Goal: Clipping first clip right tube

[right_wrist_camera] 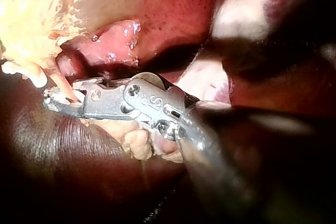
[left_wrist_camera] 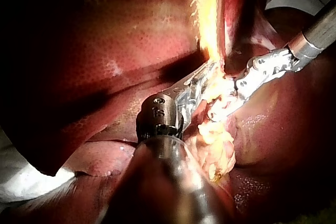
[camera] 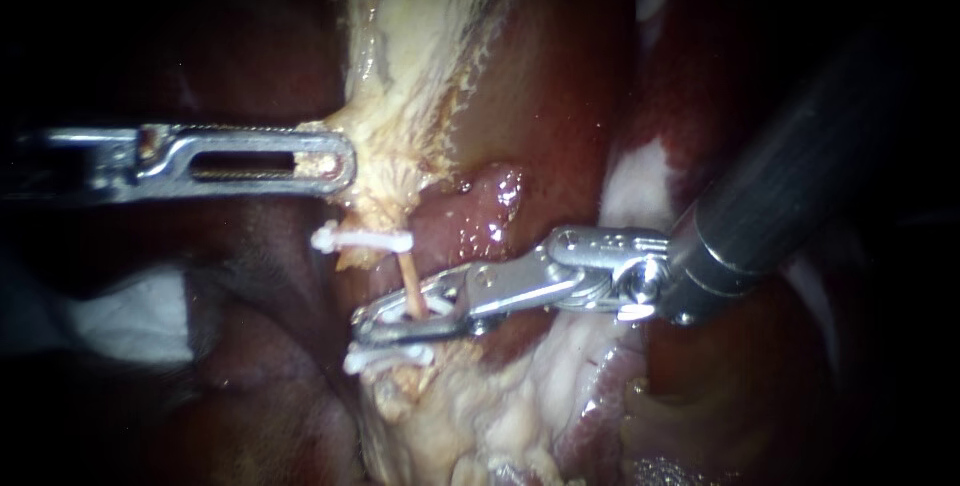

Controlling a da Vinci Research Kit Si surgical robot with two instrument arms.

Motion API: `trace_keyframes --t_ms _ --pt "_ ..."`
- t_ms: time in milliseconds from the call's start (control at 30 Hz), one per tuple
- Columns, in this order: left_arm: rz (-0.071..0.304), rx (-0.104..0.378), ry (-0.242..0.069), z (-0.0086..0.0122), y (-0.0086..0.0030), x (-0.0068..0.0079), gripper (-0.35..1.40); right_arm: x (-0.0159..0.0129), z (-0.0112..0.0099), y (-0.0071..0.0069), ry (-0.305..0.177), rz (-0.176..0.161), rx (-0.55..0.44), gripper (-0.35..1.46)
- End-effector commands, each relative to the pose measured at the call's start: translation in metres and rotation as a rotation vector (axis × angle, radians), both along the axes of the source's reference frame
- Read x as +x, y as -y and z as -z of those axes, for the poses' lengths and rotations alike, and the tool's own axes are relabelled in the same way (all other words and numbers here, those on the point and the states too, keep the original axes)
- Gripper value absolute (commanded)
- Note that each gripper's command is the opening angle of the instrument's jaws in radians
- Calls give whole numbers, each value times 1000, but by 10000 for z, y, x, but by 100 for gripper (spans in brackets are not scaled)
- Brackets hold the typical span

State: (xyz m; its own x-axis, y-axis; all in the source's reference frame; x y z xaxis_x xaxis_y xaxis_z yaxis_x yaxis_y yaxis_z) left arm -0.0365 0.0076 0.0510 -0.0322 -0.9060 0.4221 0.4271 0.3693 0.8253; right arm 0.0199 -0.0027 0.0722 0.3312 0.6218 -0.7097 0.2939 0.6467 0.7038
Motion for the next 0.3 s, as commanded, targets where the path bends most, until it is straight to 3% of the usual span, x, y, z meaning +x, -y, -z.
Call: trace_keyframes --t_ms 33,100,300 --pt "0 0 0 0 0 0 -35 0 0 0 1 -2 -1 -31" --pt "0 0 0 0 0 0 -35 0 0 0 5 -9 -3 -15" --pt "0 0 0 0 0 0 -35 0 0 0 6 -12 -4 -3"
